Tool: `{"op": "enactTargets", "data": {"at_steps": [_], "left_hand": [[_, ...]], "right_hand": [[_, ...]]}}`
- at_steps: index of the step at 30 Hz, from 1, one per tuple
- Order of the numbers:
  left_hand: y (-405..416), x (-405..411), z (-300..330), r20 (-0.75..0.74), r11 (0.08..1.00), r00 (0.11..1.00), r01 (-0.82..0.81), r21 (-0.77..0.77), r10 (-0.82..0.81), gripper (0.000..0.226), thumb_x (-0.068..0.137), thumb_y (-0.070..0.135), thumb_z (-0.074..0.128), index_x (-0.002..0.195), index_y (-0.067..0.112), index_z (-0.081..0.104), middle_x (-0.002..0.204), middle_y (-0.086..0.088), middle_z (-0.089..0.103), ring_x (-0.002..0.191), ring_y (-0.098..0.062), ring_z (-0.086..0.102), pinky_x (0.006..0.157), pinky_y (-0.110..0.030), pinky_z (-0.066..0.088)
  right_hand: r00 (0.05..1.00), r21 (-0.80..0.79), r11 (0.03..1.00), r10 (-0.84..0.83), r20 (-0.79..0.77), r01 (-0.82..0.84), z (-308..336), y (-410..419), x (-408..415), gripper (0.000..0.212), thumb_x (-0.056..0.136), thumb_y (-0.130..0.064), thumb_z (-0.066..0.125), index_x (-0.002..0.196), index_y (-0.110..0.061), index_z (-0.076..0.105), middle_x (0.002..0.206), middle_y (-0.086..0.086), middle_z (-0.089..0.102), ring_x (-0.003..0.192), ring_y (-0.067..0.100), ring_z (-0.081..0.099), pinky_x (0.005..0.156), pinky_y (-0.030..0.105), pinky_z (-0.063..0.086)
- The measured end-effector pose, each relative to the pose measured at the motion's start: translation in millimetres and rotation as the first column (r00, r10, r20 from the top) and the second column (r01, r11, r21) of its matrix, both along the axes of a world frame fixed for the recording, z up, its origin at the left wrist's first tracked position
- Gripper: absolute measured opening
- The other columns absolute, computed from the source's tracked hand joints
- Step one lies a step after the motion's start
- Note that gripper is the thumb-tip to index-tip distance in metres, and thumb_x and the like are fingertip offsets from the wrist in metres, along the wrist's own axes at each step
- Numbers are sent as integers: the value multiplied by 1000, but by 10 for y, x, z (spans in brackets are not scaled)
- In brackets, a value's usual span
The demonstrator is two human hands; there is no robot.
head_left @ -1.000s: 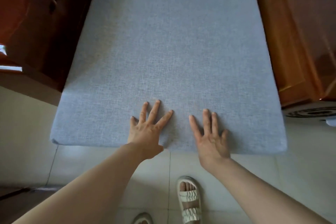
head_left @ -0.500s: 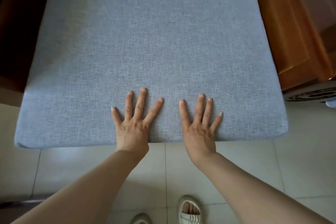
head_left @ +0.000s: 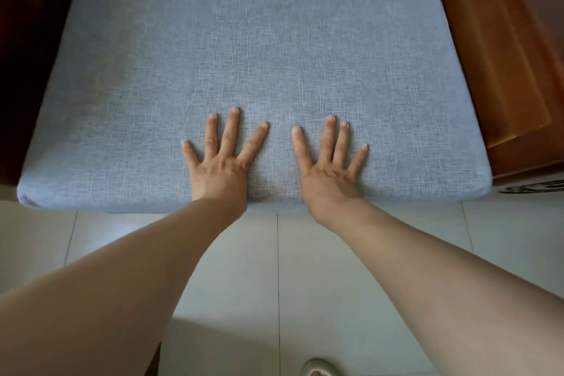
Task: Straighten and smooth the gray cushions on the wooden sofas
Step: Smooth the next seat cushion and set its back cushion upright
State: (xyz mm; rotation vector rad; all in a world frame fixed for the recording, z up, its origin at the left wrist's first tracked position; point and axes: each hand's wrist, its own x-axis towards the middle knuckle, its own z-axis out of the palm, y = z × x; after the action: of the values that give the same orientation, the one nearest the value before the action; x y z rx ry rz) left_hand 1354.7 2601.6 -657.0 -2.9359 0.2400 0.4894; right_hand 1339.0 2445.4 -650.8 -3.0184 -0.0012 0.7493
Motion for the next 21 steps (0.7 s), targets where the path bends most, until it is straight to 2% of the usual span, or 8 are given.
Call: {"op": "enactTargets", "data": {"at_steps": [3, 5, 7, 10, 14, 21], "left_hand": [[15, 15, 81, -58, 1000, 998, 5, 9, -4, 137, 75, 18, 76, 123, 46, -49, 142, 0, -49, 139, -32, -32, 111, -62, 6], [21, 41, 186, -143, 1000, 989, 26, 2, -26, 135, 74, 28, 79, 129, 45, -44, 144, -1, -47, 140, -32, -30, 113, -59, 10], [27, 55, 374, -227, 998, 973, 34, -50, -44, 126, 75, 38, 78, 141, 44, -29, 150, -1, -39, 143, -30, -24, 113, -53, 17], [39, -9, 709, -302, 989, 952, 13, -150, -58, 105, 80, 36, 74, 150, 40, -5, 158, 1, -19, 147, -22, -6, 112, -53, 21], [62, -204, 1119, -338, 990, 939, 20, -137, -66, 98, 85, 39, 68, 151, 34, -4, 160, -1, -12, 147, -22, -4, 114, -54, 16], [266, -542, 2233, -327, 993, 943, 29, -113, -65, 92, 87, 42, 64, 152, 29, 0, 159, -1, 10, 146, -21, 10, 112, -50, 20]], "right_hand": [[1000, -14, 1000, 18, -26, -18, 44, -5, -11, 111, 72, 16, 38, 138, -27, -39, 138, 27, -48, 130, 47, -39, 106, 69, -11], [997, -28, 999, 38, -73, -40, 116, -41, -10, 112, 78, 9, 48, 139, -29, -39, 138, 26, -48, 131, 46, -39, 109, 66, -10], [989, -20, 999, 47, -140, -50, 238, -93, -22, 112, 83, -3, 57, 141, -30, -35, 140, 23, -47, 134, 43, -37, 112, 62, -7], [965, 70, 997, 42, -260, -25, 525, -116, -97, 110, 85, -29, 69, 148, -29, -22, 148, 17, -39, 139, 37, -30, 115, 52, -1], [953, 126, 992, 35, -301, 3, 944, -64, -295, 101, 88, -41, 64, 152, -26, -12, 156, 14, -23, 144, 34, -18, 118, 47, 5], [971, 122, 992, 40, -235, -11, 2038, 120, -585, 88, 93, -39, 56, 153, -22, -6, 159, 15, -14, 145, 33, -15, 119, 47, 6]]}}
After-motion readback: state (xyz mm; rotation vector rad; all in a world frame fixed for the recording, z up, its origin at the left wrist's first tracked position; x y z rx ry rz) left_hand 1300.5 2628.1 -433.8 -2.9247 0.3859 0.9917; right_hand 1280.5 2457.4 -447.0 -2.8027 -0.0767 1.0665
